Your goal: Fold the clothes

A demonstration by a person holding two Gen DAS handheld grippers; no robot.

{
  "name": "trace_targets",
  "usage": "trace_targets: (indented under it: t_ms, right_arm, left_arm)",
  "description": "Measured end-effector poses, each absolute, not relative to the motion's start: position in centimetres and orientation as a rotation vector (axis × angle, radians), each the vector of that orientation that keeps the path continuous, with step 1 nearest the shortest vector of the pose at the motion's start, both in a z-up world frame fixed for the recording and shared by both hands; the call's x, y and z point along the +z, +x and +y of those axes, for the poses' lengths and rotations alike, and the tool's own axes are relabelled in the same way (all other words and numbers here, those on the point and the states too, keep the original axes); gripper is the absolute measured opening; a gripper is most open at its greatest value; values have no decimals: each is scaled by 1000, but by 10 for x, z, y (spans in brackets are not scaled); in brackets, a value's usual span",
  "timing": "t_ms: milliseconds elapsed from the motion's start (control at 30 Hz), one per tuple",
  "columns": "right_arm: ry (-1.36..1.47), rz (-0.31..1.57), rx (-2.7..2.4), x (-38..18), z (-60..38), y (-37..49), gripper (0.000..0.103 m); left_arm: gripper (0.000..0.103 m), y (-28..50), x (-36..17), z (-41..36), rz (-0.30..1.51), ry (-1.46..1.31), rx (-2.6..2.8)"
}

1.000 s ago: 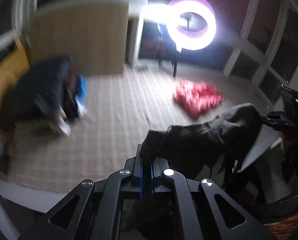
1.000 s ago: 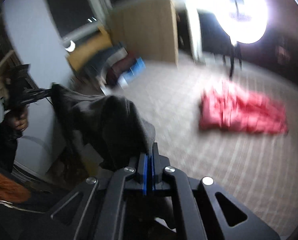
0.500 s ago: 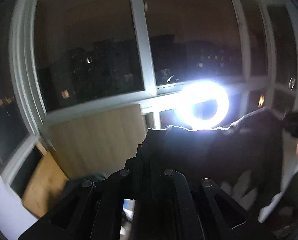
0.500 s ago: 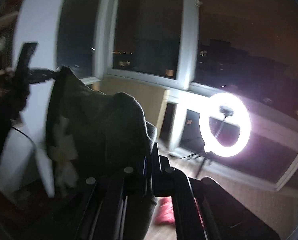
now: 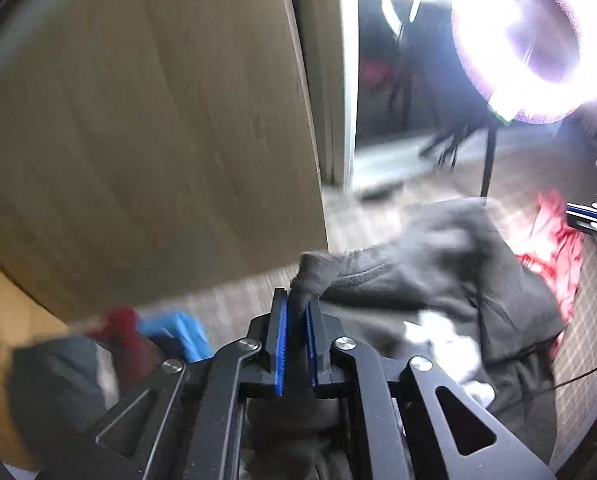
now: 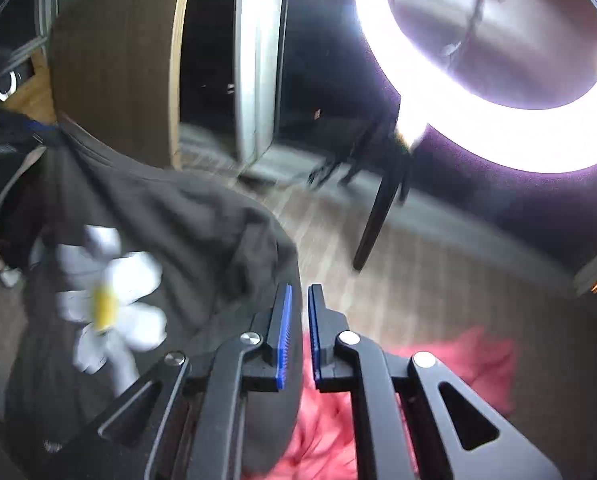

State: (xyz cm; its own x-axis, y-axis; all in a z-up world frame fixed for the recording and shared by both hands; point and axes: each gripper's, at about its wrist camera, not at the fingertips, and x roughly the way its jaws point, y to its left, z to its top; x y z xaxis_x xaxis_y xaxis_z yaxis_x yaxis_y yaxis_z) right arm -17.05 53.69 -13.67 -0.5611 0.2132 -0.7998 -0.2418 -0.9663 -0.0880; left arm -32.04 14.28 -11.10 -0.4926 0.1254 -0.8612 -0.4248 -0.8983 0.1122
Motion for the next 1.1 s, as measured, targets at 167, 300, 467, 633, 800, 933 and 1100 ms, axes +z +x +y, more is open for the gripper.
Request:
trace_targets:
  t_ms: [167, 300, 467, 633, 800, 933, 1100]
  right_arm:
    - [-1384, 274, 2604, -160, 520, -75, 42]
    - [-1438, 601, 2606, -189, 510, 4, 42]
    - [-1498, 648, 2485, -224, 493, 39, 42]
    - [-1402, 654, 2388, -244, 524, 19, 43]
    - [-1390, 847, 2317, -270, 552, -30, 49]
    - [-1436, 720, 2291, -279, 544, -53, 47]
    - [-1321, 720, 2388, -253, 550, -28, 5]
  left_arm:
    - [14, -279, -110, 105, 508, -1336, 2419]
    - [27, -221, -108, 74, 423, -1345, 2342]
    - [27, -156, -149, 60, 278, -1501, 2196]
    - [27, -121, -183, 69, 144, -1572, 2100]
    - [27, -102, -178, 81, 146, -1542, 2102]
    - [27, -88, -164, 75, 140, -1513, 2140]
    - [27, -71, -149, 63, 162, -1501, 2209]
